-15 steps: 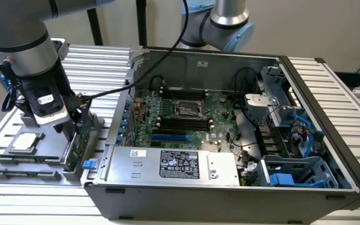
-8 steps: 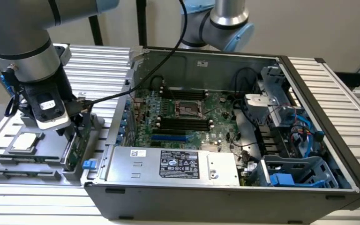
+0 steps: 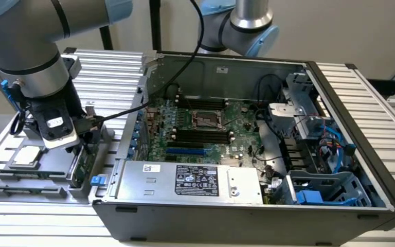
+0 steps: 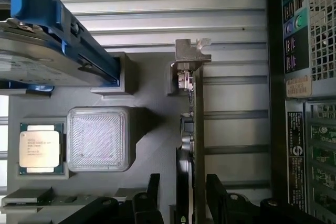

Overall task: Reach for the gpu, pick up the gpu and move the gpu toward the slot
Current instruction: 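Pick up the gpu and move the gpu toward the slot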

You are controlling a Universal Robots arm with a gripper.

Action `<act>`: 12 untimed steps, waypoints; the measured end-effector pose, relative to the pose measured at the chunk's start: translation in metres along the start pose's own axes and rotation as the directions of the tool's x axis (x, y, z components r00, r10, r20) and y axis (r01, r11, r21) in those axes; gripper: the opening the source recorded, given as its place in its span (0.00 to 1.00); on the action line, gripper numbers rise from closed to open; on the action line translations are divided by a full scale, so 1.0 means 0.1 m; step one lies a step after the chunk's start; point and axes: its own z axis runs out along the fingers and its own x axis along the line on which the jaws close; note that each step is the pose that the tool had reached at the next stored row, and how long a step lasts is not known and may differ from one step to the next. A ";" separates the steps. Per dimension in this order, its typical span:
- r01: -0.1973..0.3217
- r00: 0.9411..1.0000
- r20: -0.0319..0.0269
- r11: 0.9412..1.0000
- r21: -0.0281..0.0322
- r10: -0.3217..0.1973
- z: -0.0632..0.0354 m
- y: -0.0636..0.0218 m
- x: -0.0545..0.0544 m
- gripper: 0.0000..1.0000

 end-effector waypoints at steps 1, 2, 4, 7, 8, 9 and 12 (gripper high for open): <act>0.000 1.000 0.000 1.000 0.000 0.000 0.003 0.000 0.00 0.48; -0.001 1.000 0.000 1.000 0.000 0.001 0.004 0.001 0.00 0.48; -0.001 1.000 0.000 1.000 0.000 0.001 0.008 0.004 0.00 0.48; -0.001 1.000 0.001 1.000 0.000 0.001 0.014 0.008 0.00 0.48; -0.001 1.000 0.001 1.000 0.000 0.001 0.014 0.010 0.00 0.48; -0.001 1.000 0.001 1.000 0.000 0.001 0.015 0.012 0.00 0.48; -0.001 1.000 0.001 1.000 0.000 0.001 0.018 0.020 0.00 0.48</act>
